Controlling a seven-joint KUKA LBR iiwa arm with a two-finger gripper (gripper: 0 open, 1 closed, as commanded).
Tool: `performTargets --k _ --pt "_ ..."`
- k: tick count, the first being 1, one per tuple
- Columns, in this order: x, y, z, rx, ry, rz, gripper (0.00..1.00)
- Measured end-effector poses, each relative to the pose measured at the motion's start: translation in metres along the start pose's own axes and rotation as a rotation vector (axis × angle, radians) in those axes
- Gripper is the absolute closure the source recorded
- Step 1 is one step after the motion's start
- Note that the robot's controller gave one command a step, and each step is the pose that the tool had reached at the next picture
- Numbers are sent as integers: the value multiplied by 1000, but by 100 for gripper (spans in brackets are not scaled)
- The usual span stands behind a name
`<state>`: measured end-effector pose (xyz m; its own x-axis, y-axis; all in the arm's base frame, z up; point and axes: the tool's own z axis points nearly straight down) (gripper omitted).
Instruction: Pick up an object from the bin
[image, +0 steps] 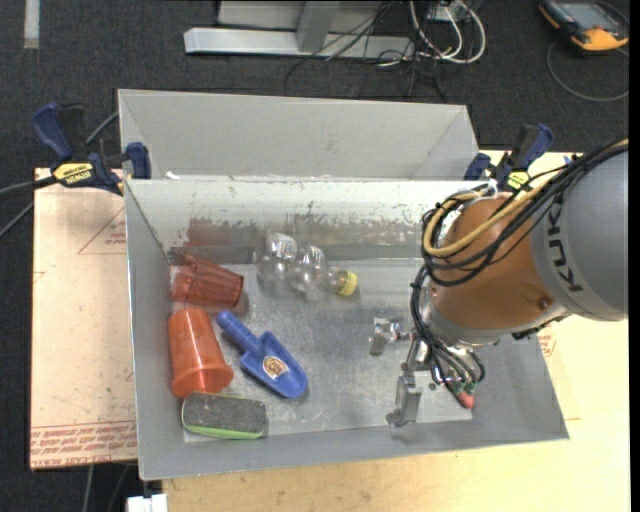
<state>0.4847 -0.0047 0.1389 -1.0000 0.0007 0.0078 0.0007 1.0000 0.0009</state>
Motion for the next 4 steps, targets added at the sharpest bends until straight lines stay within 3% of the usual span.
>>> performTargets --k 1,2,3,4 --pt "-2 0 -4 0 -8 -1 0" --pt "-11 74 35 -5 3 41 0" --pt "-4 61 61 -1 -14 -40 0" --pt "-56 127 68 -10 -3 -51 0"
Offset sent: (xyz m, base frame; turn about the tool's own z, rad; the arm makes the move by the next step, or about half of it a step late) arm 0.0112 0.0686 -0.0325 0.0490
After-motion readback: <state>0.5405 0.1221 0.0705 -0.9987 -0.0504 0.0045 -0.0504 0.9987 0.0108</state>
